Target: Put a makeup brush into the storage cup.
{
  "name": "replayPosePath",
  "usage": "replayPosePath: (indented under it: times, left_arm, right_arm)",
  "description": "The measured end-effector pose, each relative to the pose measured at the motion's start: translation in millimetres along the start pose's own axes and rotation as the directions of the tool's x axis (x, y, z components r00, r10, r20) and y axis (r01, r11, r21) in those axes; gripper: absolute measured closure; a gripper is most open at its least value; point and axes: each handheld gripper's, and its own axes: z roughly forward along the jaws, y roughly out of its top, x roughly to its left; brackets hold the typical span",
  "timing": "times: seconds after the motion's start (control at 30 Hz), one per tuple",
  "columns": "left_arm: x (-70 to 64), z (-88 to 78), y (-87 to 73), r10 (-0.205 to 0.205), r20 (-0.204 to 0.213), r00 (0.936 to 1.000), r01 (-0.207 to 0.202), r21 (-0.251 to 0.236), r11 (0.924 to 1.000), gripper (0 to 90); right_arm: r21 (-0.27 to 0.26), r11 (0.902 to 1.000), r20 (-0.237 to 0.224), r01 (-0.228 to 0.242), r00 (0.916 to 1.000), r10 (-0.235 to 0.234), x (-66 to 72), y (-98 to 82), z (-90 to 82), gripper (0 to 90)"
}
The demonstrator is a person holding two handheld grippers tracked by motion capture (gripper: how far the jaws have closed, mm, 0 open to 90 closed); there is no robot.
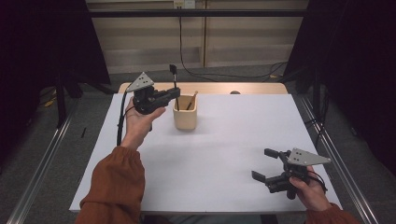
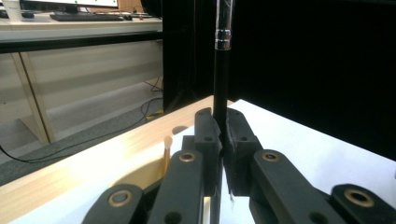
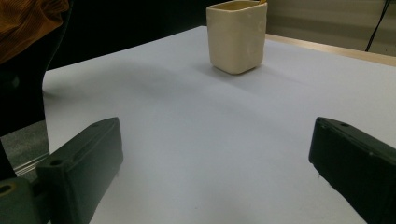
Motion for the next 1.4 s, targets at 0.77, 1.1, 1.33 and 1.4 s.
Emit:
replayPosePath:
  times: [0.77,1.1,1.33,1.4]
  left_arm:
    - [17.5,30.9,-8.7,-0.012,-0.037,0.9992,0.012,0.017,0.9998,85.7]
    - [15.8,41.7,-17.3,-0.004,-0.033,0.9995,0.005,0.033,0.9994,85.7]
    - [21.3,43.3,-28.5,-0.011,-0.043,0.9990,0.013,0.050,0.9987,85.6]
    - [22.2,43.5,-30.0,-0.015,-0.044,0.9989,0.018,0.049,0.9987,85.7]
  right_arm:
    - [-0.020,0.9997,-0.001,-0.013,0.9999,0.013,0.4,-1.8,0.6,1.4]
    - [-0.025,0.9996,0.001,-0.014,0.9999,0.014,0.6,-2.2,0.3,1.4]
    - [-0.022,0.9997,-0.003,-0.013,0.9999,0.013,0.6,-2.6,0.3,1.4]
    - [-0.022,0.9997,-0.005,-0.013,0.9999,0.012,0.6,-2.7,0.6,1.4]
